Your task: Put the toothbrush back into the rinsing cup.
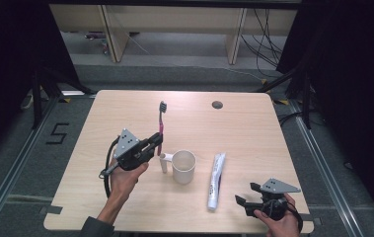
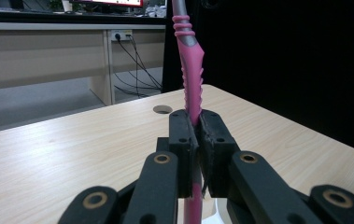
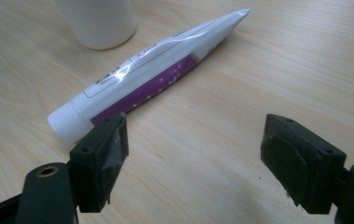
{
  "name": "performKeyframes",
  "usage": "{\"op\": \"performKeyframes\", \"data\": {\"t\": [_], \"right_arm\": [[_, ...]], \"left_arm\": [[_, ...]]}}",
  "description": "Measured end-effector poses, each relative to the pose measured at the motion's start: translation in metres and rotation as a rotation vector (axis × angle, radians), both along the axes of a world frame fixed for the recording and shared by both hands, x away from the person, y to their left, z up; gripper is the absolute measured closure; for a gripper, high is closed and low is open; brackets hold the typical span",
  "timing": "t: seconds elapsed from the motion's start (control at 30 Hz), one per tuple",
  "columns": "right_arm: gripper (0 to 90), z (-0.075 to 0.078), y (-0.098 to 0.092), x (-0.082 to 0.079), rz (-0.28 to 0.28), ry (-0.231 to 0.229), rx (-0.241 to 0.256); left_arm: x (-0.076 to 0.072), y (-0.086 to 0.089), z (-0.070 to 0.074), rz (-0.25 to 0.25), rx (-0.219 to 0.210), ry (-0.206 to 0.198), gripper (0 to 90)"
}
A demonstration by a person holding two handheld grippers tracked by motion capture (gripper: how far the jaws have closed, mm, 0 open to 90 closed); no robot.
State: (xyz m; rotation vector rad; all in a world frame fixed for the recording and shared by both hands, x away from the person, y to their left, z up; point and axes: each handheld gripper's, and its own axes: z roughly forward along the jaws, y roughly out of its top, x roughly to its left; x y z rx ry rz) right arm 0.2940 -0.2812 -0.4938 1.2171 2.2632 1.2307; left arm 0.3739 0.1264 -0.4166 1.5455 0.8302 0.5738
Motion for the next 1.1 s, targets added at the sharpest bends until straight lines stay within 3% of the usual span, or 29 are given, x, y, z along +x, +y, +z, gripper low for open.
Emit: {"op": "performKeyframes", "data": {"t": [0.07, 0.1, 0.77, 1.1], "right_arm": [[24.3, 0.000, 0.000, 0.000, -0.002, 0.018, 0.002], [24.3, 0.000, 0.000, 0.000, -0.003, 0.000, 0.001], [24.3, 0.000, 0.001, 0.000, 0.002, 0.006, 0.000], [24.4, 0.000, 0.000, 0.000, 0.008, -0.003, -0.007]], "left_arm": [[0.002, -0.002, -0.003, -0.002, -0.003, 0.002, 83.8], [0.003, -0.003, -0.004, 0.001, 0.001, -0.001, 83.8], [0.007, -0.005, -0.028, 0.003, -0.001, 0.015, 83.6], [-0.001, -0.005, -0.037, -0.012, 0.067, 0.034, 83.4]]}}
